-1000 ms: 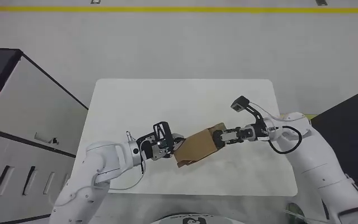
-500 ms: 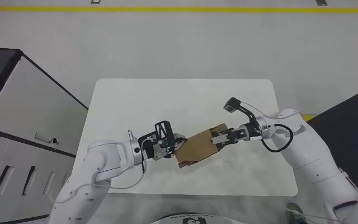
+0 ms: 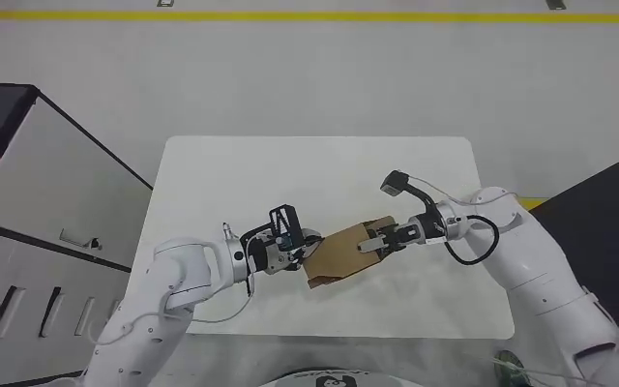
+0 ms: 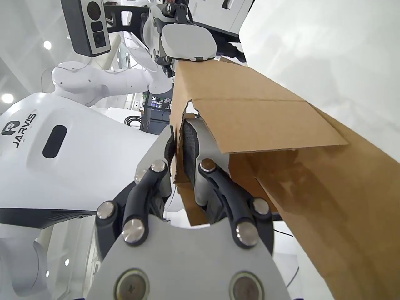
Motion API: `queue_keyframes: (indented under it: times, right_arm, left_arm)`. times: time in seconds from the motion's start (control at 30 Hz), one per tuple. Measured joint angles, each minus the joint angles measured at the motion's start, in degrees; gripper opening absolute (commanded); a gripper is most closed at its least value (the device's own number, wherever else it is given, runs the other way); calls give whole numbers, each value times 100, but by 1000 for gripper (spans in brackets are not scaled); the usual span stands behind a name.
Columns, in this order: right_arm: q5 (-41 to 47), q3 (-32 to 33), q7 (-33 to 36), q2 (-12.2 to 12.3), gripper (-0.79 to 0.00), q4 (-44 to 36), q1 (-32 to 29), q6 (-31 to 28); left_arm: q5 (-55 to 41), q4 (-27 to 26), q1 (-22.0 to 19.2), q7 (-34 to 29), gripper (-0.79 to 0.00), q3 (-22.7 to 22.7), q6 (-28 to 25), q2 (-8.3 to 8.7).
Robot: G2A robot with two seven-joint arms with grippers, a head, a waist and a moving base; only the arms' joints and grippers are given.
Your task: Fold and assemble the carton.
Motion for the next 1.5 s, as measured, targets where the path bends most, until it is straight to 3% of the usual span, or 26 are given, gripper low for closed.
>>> queue_keyframes:
  times: [0.13,0.17,0.23,0.87,1.2,1.23,1.27,1.37,1.5]
  right_arm:
    - [92,-27,1,-1,-785,16,8,1]
    - [102,-32,4,0,-785,24,12,4]
    - [138,-45,9,0,-785,43,16,9]
    - [446,-33,6,11,-785,272,-11,6]
    - [1130,243,131,48,-785,447,-154,130]
    - [1170,262,142,49,-785,455,-160,141]
    - [1174,265,144,49,-785,456,-161,142]
    - [1167,262,143,49,-785,455,-159,141]
    - [1166,261,141,49,-785,455,-159,140]
  left_arm:
    - [-30,13,-19,-15,-785,20,30,16]
    - [-35,13,-23,-18,-653,24,34,20]
    - [-45,10,-29,-15,0,32,42,28]
    - [-385,-116,104,323,0,-394,17,143]
    - [-599,-414,758,626,0,-1190,177,239]
    - [-637,-448,881,671,-169,-1280,193,248]
    - [-648,-479,972,705,-471,-1344,212,254]
    - [-609,-538,1104,775,-785,-1438,237,262]
    - [-608,-535,1094,771,-785,-1432,236,262]
